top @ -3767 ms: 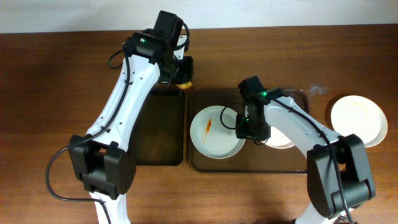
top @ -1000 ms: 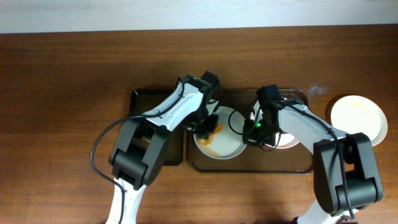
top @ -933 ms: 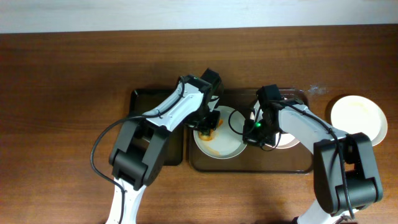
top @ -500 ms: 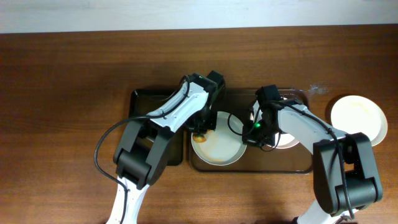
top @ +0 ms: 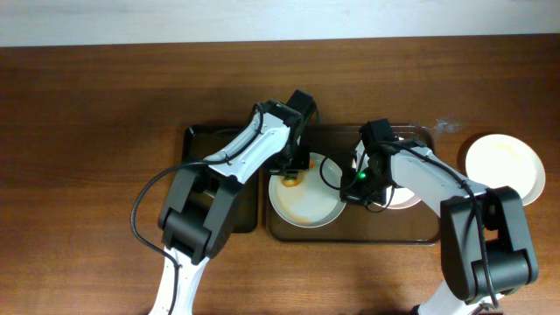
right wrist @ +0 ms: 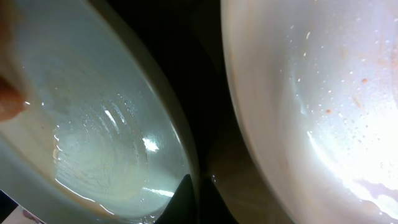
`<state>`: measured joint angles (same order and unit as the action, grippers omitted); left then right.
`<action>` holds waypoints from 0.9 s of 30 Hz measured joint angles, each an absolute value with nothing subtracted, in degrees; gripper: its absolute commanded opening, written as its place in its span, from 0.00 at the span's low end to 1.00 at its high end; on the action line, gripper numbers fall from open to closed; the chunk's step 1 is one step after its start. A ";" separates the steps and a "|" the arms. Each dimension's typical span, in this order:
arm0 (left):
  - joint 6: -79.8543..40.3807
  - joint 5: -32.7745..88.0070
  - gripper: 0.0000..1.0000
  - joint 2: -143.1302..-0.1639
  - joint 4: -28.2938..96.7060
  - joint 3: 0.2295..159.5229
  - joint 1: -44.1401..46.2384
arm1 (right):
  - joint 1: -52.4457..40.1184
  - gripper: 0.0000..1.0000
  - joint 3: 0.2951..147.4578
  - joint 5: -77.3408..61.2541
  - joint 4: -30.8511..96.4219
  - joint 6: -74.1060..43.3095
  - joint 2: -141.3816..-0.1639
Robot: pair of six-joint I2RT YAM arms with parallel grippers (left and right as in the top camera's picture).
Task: Clean dirty plates on tray and stack at the side
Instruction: 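Lift the sponge with left gripper back over the black tray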
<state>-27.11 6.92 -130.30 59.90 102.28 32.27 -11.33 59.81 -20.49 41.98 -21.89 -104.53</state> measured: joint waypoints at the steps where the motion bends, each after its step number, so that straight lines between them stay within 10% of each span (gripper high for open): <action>1: -27.79 5.23 0.00 -130.30 62.39 103.02 32.21 | -11.33 0.04 59.81 -20.47 42.00 -21.87 -104.53; 14: -19.66 1.91 0.00 -119.33 85.12 117.93 20.58 | -11.33 0.05 59.75 -19.53 39.48 -21.52 -104.53; 20: -15.53 3.22 0.00 -118.98 83.46 117.97 11.51 | -11.79 0.21 59.64 -18.04 34.74 -15.29 -104.57; 27: -14.90 3.62 0.00 -118.98 82.70 114.72 10.09 | -13.82 0.04 60.23 -16.40 35.59 -13.06 -104.55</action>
<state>-14.90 3.62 -118.98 82.70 114.72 10.09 -13.82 60.23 -16.40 35.59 -13.06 -104.55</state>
